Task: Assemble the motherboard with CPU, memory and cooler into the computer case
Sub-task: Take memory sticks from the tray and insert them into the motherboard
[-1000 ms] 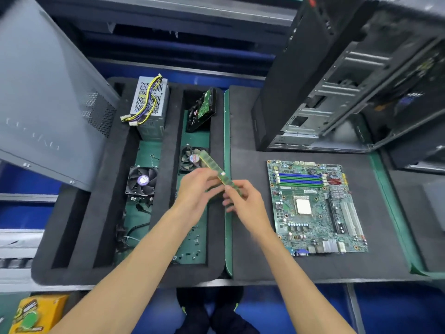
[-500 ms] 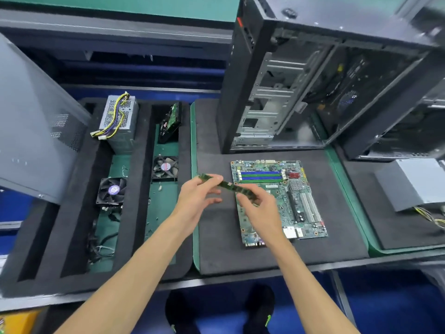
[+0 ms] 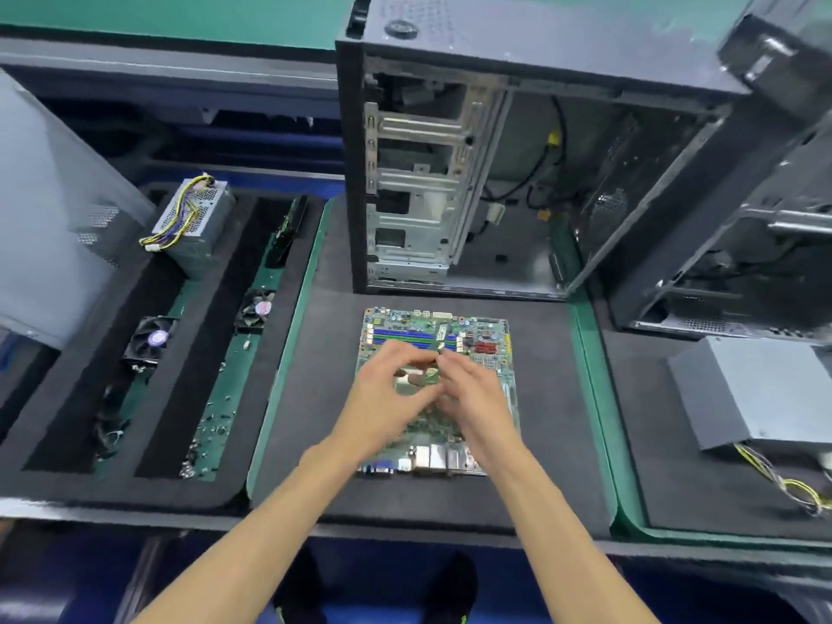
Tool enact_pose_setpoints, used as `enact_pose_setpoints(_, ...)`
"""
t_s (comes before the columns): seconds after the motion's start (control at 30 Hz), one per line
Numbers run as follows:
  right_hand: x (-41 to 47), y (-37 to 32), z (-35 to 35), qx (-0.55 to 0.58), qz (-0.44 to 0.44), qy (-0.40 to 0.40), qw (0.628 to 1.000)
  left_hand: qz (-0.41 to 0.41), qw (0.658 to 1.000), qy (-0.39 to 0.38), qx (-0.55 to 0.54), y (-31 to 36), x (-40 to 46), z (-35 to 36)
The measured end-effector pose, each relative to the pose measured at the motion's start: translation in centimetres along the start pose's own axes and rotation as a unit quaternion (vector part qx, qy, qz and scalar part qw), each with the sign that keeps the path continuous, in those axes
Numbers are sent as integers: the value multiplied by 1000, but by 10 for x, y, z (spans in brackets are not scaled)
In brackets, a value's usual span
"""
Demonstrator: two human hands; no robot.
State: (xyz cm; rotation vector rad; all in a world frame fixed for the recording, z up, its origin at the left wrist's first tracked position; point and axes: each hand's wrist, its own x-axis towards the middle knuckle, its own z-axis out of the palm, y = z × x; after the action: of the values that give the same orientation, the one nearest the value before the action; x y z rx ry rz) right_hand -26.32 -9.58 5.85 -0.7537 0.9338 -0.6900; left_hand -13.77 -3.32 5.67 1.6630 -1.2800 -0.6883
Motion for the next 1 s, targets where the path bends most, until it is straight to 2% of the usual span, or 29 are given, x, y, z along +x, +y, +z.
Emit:
enact_pose_setpoints(0.07,5,-5,-18,-31,17,10,999,-19,998,-52,42,5,-1,13)
enact_pose_setpoints(0.13,12,-8,-32,-88,25,8,996,-29,996,-63,50,7,-1,21)
enact_pose_setpoints(0.23,21,-14,-44,-204,-14,-16,979,-10,996,37,85,9,3,22)
enact_pose_setpoints(0.3,27,-16,-49,-366,-89,-35,926,20,973,79,215,4,7,14)
enact_pose_setpoints(0.37,34,-17,-51,-497,-159,-72,850,46,933,51,353,-3,13,7)
enact_pose_setpoints(0.4,37,-17,-50,-524,-177,-85,829,50,926,25,373,-6,17,5)
enact_pose_setpoints(0.47,42,-16,-45,-539,-187,-97,816,42,945,-21,324,-12,25,2)
enact_pose_setpoints(0.53,49,-14,-40,-543,-202,-80,811,31,959,-33,280,-16,35,1)
enact_pose_setpoints(0.63,68,-11,-43,-494,-216,49,841,-6,970,28,241,-28,52,-7)
enact_pose_setpoints(0.7,85,-10,-49,-524,-213,140,813,-34,977,57,203,-39,66,-12)
enact_pose_setpoints(0.73,92,-10,-50,-546,-201,161,797,-47,980,65,183,-43,71,-15)
enact_pose_setpoints(0.8,104,-7,-50,-555,-178,166,795,-62,984,68,153,-50,80,-18)
enact_pose_setpoints(0.93,111,-7,-52,-498,-157,154,839,-69,990,42,118,-63,86,-18)
enact_pose_setpoints(1.0,113,-12,-51,-514,-135,143,835,-79,991,41,95,-69,86,-22)
